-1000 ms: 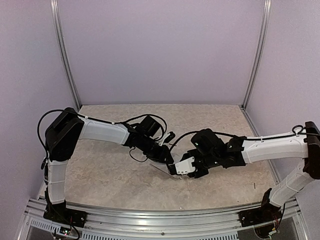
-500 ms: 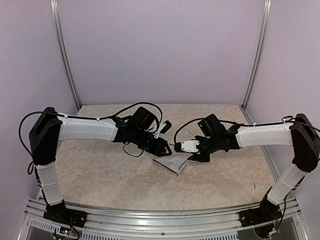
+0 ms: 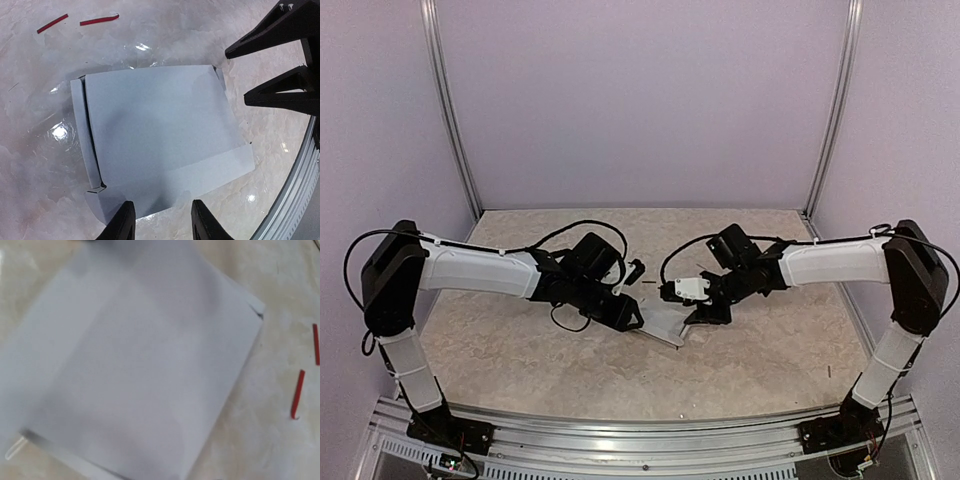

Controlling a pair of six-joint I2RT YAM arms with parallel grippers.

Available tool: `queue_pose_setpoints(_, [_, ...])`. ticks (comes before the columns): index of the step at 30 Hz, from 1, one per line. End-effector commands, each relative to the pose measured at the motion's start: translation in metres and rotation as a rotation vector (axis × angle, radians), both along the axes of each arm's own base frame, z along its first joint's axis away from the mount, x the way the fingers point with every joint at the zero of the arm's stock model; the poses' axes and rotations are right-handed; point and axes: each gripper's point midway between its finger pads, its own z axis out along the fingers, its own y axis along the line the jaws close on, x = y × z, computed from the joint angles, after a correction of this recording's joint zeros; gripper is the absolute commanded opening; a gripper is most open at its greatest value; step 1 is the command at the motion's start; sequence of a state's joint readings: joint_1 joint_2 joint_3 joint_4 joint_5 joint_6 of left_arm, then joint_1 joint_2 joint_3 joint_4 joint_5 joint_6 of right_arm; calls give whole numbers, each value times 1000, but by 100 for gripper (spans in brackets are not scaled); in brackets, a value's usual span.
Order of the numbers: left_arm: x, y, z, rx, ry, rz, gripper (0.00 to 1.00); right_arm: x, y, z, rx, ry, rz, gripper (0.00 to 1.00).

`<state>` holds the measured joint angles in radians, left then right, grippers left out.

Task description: Fold the paper box

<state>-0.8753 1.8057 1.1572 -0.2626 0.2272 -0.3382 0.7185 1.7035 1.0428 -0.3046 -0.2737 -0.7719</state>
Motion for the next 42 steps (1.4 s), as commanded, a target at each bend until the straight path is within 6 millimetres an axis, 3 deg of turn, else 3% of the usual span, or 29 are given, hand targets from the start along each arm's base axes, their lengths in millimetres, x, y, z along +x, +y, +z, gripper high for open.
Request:
queue_pose_setpoints(1, [1,-1,1,5,-16,11,38,6,6,9,43,61,-17,43])
queue_pose_setpoints(6, [2,-1,-11,42,-4,1,38,15,21,15,94,110,-31,42])
queue_pose_setpoints(11, [2,4,-28,90,13,3,37,29,28,-13,28,185,-81,42])
queue_pose_setpoints(19, [7,12,-38,139,-9,18,37,27,28,-36,-4,267,-122,40])
queue_pose_setpoints(23, [14,8,-30,123,-50,27,37,22,25,-47,-21,310,-141,38])
queue_pose_setpoints(27, [19,6,-3,75,-104,73,38,19,20,-54,-41,368,-216,36])
queue_pose_setpoints(31, [1,-1,23,12,-209,47,40,11,17,-60,-42,453,-285,35])
queue_pose_setpoints(34, [-31,-16,35,-21,-346,-89,41,7,15,-67,-49,492,-319,35])
queue_pose_setpoints(37, [-54,-26,32,24,-462,-180,42,5,16,-71,-50,512,-334,35])
queue_pose_setpoints(40, [-58,-40,26,117,-559,-209,43,7,15,-75,-59,515,-347,34])
queue_pose_setpoints(42, [-57,-47,10,208,-579,-223,43,9,15,-75,-62,510,-351,34])
